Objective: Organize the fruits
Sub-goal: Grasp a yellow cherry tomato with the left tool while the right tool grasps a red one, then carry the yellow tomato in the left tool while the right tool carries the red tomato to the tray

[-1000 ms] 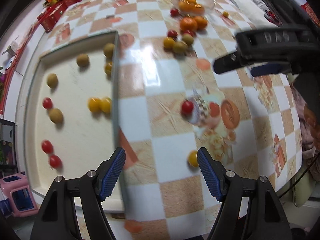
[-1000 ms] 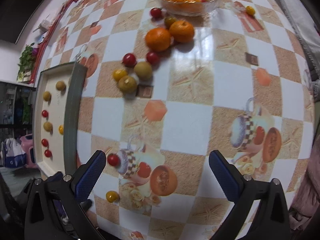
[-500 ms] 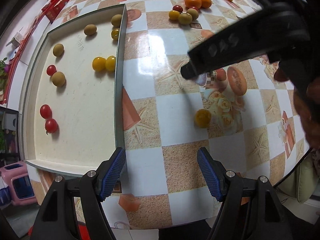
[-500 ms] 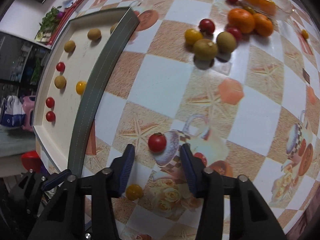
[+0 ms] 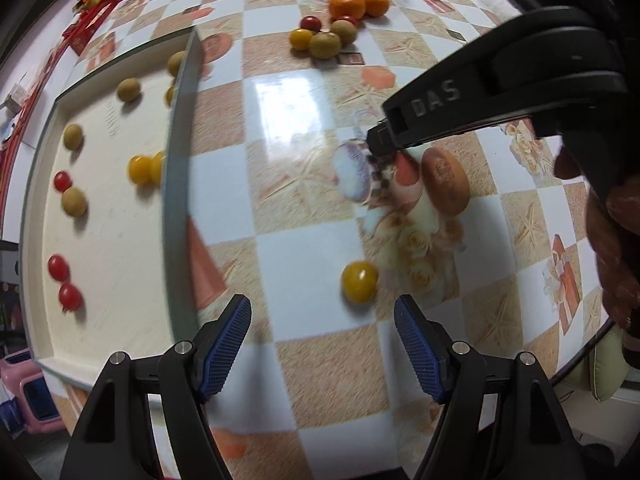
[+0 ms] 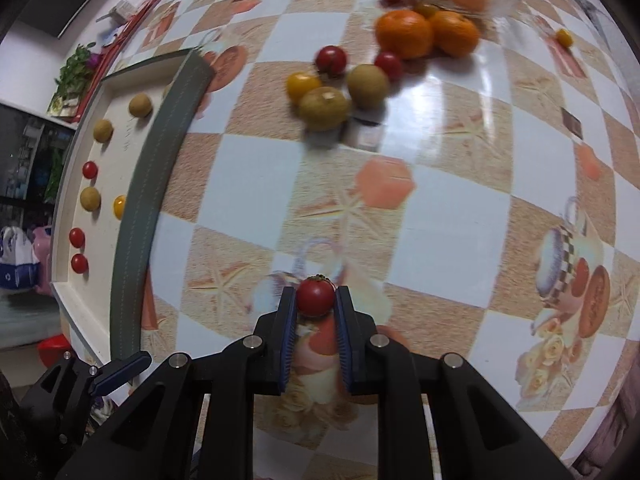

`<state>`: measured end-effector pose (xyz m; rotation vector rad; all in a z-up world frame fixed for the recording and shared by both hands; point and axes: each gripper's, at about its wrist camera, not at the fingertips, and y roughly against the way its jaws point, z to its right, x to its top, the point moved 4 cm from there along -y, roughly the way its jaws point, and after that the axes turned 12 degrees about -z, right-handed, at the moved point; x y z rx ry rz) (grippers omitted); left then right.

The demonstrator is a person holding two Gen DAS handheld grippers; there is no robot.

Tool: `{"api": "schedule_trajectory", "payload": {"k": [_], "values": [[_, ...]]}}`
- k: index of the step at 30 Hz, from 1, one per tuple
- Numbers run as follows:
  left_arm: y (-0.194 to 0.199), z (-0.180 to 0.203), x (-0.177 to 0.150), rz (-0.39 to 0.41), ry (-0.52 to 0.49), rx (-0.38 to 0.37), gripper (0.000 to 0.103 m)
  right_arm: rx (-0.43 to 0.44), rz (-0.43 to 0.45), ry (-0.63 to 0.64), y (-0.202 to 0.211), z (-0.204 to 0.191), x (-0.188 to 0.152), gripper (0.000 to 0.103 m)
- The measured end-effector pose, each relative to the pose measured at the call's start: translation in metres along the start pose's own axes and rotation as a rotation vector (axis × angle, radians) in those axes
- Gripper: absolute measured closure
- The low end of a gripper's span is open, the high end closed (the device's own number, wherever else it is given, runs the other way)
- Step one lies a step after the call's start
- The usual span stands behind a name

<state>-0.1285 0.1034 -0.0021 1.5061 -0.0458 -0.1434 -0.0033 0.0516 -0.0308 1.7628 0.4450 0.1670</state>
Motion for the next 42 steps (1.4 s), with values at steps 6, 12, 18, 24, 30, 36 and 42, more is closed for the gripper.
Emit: {"api": "schedule_trajectory", "payload": {"k": [6,12,18,24,30,36,42], "values": [[-0.011,0.011,0.016,-0.009,-0.009,0.006,0.029,0.033,-0.001,-0.044,0.006,0.026,-0.004,0.082],[-0.018,0.018,0.035,-0.022,-0.021,0.020,0.070,0.059,0.003,-0.068,0.006,0.036,-0.012,0.082],[-0.017,0.015,0.042,-0.051,0.021,-0.120,0.081,0.081,0.014,-0.086,0.016,0.051,-0.022,0.082],[-0.004,0.001,0.039,-0.041,0.050,-0.152,0.081,0.104,0.031,-0.099,0.028,0.058,-0.032,0.082],[0.026,-0.010,0.030,0.004,0.061,-0.152,0.081,0.111,0.041,-0.092,0.045,0.055,-0.040,0.082],[0.053,-0.040,0.031,0.058,0.087,-0.131,0.081,0.107,0.041,-0.057,0.056,0.034,-0.036,0.082],[0.071,-0.072,0.035,0.104,0.139,-0.112,0.081,0.102,0.046,-0.009,0.065,0.004,-0.022,0.082]]}}
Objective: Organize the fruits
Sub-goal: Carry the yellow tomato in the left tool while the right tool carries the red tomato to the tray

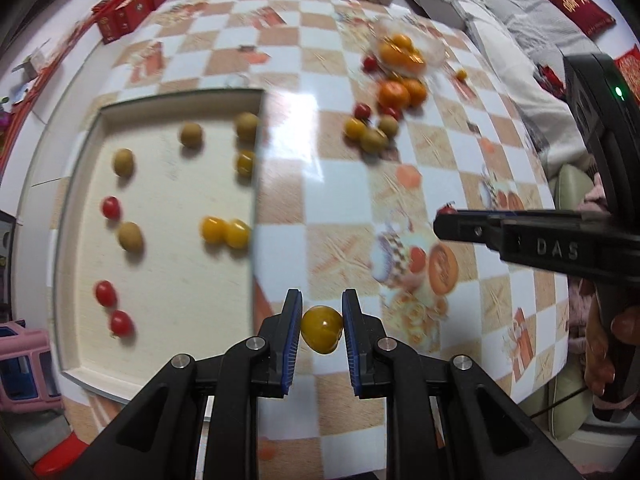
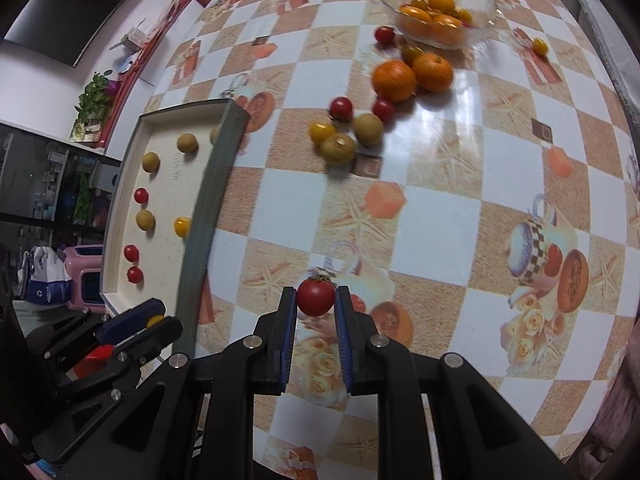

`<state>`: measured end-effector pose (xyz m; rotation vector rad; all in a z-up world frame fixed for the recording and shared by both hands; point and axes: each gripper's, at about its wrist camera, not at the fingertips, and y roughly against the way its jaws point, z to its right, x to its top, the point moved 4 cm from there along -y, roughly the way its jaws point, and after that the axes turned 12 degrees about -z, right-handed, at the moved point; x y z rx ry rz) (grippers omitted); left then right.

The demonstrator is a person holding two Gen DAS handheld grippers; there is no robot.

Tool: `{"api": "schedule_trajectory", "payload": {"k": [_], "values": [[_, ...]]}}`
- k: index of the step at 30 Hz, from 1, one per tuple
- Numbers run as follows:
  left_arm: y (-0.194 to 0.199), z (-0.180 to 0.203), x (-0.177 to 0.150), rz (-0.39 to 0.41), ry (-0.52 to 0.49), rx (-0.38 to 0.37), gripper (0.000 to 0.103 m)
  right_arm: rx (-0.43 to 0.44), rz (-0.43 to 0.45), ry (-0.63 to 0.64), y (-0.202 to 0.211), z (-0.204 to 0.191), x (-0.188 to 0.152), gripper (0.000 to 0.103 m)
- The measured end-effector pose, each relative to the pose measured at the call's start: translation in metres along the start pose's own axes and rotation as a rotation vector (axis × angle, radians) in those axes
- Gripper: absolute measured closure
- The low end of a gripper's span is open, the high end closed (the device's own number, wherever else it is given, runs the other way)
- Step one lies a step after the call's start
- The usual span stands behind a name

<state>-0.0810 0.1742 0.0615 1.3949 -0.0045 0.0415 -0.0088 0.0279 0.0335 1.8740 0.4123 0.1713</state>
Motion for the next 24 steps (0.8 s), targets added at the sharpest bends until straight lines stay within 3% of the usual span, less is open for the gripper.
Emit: {"api": "schedule_trajectory", "payload": {"k": [14,24], "values": [[0.010,-0.083,0.023,0.050,0.141,0.032,0.081,-0.008,-0.006,0.137,-0.002,-0.078,0.050,0.082],[-0.020,-0.126,0.040,0.020,0.210,0.101,0.081,0.015,-0.066,0.194,-0.037,-0.120,0.096,0.082]]}}
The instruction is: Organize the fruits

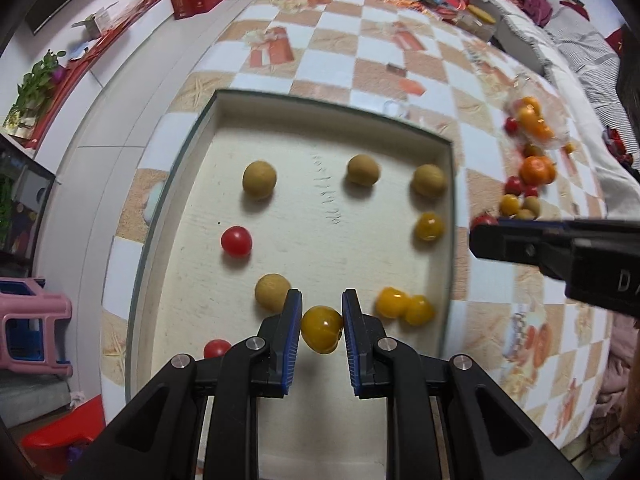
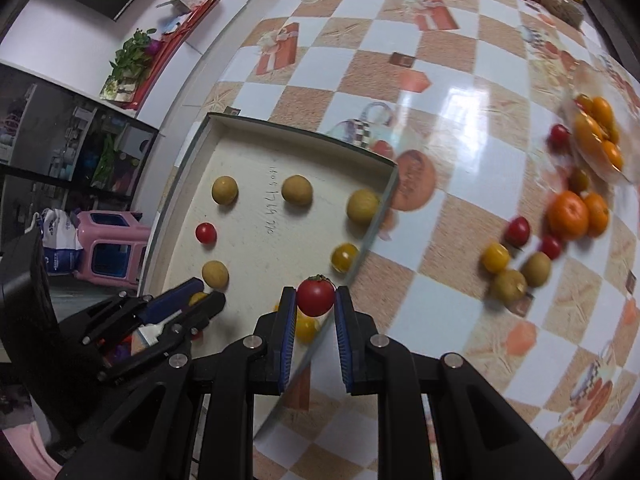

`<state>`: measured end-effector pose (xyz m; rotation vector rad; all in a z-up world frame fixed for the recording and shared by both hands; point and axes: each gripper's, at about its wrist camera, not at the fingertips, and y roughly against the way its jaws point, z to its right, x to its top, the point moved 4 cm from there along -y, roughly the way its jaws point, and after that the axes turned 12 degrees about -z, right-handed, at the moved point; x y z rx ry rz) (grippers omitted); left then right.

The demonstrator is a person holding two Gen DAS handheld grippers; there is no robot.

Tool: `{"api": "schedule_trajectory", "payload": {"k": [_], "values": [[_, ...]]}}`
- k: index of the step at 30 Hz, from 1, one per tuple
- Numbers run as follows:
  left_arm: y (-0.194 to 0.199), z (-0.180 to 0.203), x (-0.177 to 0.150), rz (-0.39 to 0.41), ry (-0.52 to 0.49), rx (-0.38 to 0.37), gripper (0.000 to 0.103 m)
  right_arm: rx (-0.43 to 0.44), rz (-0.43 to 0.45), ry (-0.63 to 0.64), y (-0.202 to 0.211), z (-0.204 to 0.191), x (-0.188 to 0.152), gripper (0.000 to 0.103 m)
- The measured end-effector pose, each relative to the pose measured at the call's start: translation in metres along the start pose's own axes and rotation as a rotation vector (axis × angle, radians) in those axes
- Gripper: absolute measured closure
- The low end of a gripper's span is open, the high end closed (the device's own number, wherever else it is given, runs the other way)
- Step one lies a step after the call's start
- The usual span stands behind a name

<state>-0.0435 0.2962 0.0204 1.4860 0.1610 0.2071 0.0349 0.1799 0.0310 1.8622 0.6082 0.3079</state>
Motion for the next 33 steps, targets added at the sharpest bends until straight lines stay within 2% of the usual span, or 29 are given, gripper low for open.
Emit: {"api": "schedule_trajectory", "payload": {"k": [8,15,16,18,19,20,26,27,30,33], "values": [[-0.020,0.001,-0.004,-0.019,-0.023,0.033,0.081,-0.028,-0.070,0.058,-0.042,-0.018,0.030,0.082],[-0.025,-0.007,-0.008,-0.022,0.013,0.016,0.080,-0.050,-0.129,0.079,-0.066,-0.023,0.038,0.081],[-0.026,-0.008,-0.008,-0.024,0.013,0.015,0.078,-0.053,-0.136,0.081,-0.068,-0.023,0.039,0.081],[-0.026,-0.009,-0.009,-0.020,0.022,0.013,0.045,-0.055,-0.128,0.094,-0.069,-0.028,0.041,0.073],[-0.023,-0.010,-0.010,0.002,0.031,0.030,0.026,-0.048,-0.129,0.099,-0.070,-0.032,0.042,0.065],[-0.021,-0.011,-0.010,0.020,0.032,0.040,0.026,-0.046,-0.126,0.105,-0.070,-0.035,0.041,0.055],[-0.017,-0.014,-0.010,0.015,0.031,0.045,0.026,-0.067,-0.108,0.117,-0.067,-0.048,0.042,0.034],[-0.015,-0.016,-0.012,0.017,0.033,0.042,0.026,-0.054,-0.103,0.110,-0.064,-0.048,0.042,0.033],[-0.006,-0.020,-0.017,0.019,0.032,0.037,0.022,-0.012,-0.075,0.097,-0.049,-0.053,0.039,0.020],[0.004,-0.024,-0.026,0.012,0.031,0.033,0.022,-0.035,-0.048,0.089,-0.032,-0.056,0.031,0.010]]}}
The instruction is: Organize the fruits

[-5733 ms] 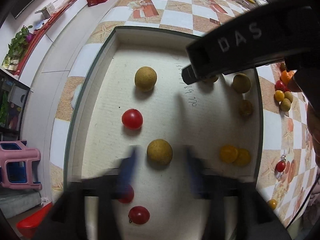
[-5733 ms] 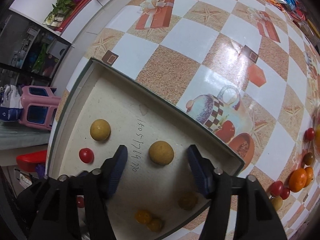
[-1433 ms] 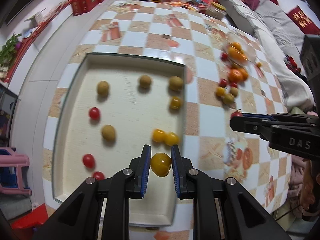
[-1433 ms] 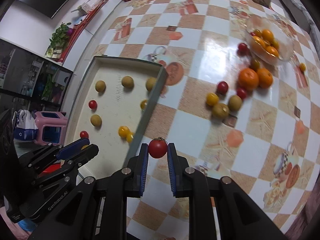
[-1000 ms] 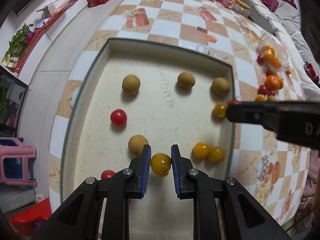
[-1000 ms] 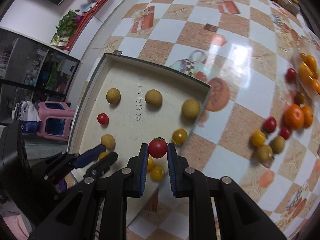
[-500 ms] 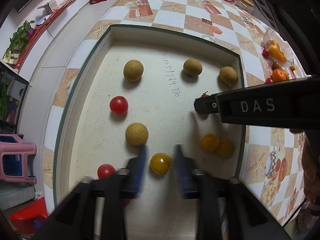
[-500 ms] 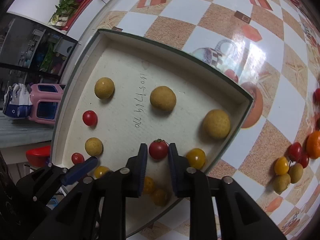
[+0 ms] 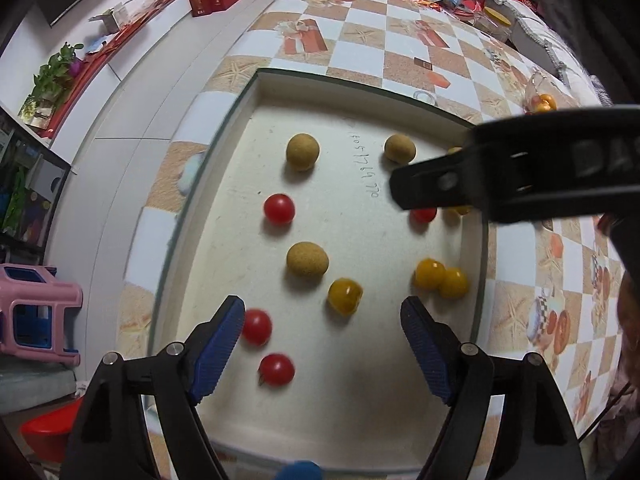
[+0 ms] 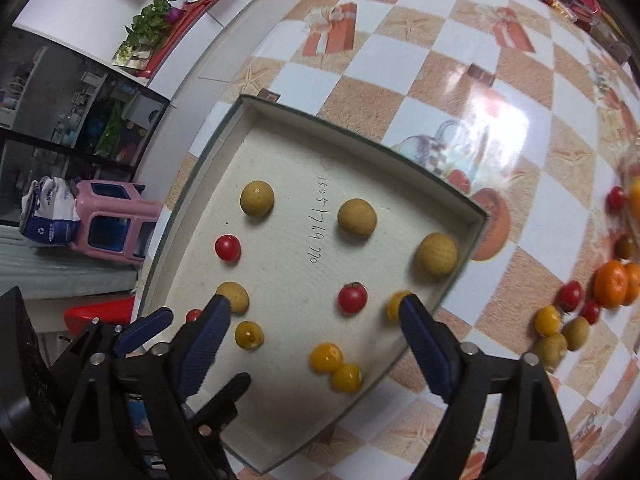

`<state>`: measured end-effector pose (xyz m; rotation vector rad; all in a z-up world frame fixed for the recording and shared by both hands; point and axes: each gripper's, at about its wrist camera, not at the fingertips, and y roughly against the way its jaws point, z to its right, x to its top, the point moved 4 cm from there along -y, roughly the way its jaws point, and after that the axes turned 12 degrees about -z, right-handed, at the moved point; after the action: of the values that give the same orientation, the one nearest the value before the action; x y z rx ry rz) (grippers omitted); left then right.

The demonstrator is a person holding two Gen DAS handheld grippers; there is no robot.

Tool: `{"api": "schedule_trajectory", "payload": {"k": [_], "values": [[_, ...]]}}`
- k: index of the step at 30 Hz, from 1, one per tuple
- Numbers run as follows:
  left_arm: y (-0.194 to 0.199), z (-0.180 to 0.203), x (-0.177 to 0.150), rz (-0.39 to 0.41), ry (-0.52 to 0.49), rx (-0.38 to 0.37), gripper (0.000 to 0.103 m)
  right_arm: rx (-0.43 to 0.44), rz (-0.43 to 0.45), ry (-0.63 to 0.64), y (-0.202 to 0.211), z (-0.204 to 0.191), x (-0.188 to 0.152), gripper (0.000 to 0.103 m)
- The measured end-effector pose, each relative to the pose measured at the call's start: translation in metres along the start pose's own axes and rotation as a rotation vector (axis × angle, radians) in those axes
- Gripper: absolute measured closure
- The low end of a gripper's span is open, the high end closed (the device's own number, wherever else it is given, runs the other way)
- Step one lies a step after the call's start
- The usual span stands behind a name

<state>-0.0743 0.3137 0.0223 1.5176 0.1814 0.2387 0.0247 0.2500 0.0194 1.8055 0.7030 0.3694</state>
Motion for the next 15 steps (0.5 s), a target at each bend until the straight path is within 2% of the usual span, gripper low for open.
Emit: {"api": "schedule_trajectory", "payload": {"k": [2,3,4,9,12,15], "values": [[0.006,-0.002,-0.007,-0.004,-0.002,-0.002,0.021,-0.009,0.008,-0.013,0.007,0.001,-0.008,0.000],[0.009,-0.003,-0.010,-0.004,-0.003,0.005,0.017,-0.020,0.013,-0.017,0.010,0.001,-0.013,0.000],[0.012,-0.004,-0.013,-0.008,-0.005,0.015,0.000,-0.033,0.014,-0.018,0.013,0.002,-0.017,0.000],[0.022,-0.004,-0.031,-0.034,-0.018,0.029,0.000,-0.136,0.023,-0.019,0.030,0.004,-0.042,0.000],[0.029,-0.004,-0.040,-0.049,-0.012,0.023,0.000,-0.149,0.011,-0.052,0.038,0.012,-0.059,0.000],[0.035,-0.004,-0.046,-0.065,-0.013,0.063,0.000,-0.163,0.000,-0.064,0.045,0.016,-0.078,0.000]]}}
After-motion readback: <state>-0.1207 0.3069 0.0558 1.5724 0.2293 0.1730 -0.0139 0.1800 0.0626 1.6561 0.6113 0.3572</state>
